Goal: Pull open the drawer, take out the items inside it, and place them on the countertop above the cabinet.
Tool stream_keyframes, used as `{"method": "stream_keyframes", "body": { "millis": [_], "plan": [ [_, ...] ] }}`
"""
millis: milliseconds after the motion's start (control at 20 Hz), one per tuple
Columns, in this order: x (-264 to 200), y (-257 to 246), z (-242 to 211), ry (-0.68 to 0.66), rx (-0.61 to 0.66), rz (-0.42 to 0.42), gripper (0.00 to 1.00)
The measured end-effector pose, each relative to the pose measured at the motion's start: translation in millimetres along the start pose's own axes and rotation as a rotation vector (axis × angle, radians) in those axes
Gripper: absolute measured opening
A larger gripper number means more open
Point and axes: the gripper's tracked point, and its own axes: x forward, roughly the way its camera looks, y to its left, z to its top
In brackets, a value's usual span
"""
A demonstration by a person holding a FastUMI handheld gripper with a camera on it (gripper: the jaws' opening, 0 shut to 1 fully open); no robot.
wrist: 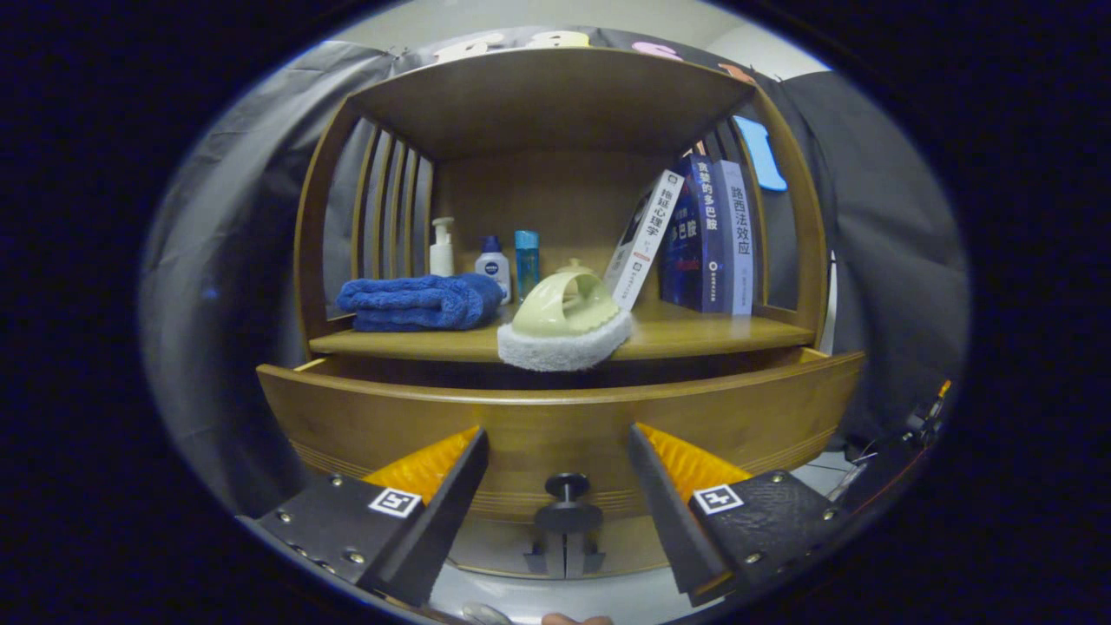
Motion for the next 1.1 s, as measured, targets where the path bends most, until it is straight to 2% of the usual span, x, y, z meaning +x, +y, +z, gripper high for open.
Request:
{"method": "stream_keyframes", "body": {
  "millis": [550, 750, 900, 1100],
  "plan": [
    [49.5, 4.1, 6.0, -0.025, -0.030, -0.009, 0.98],
    [48.4, 5.1, 4.7, -0.032, -0.052, -0.004, 0.98],
    [42.6, 4.3, -0.2, -0.001, 0.002, 0.018, 0.98],
    [16.4, -6.2, -6.0, 0.010, 0.003, 0.009, 0.99]
  ]
}}
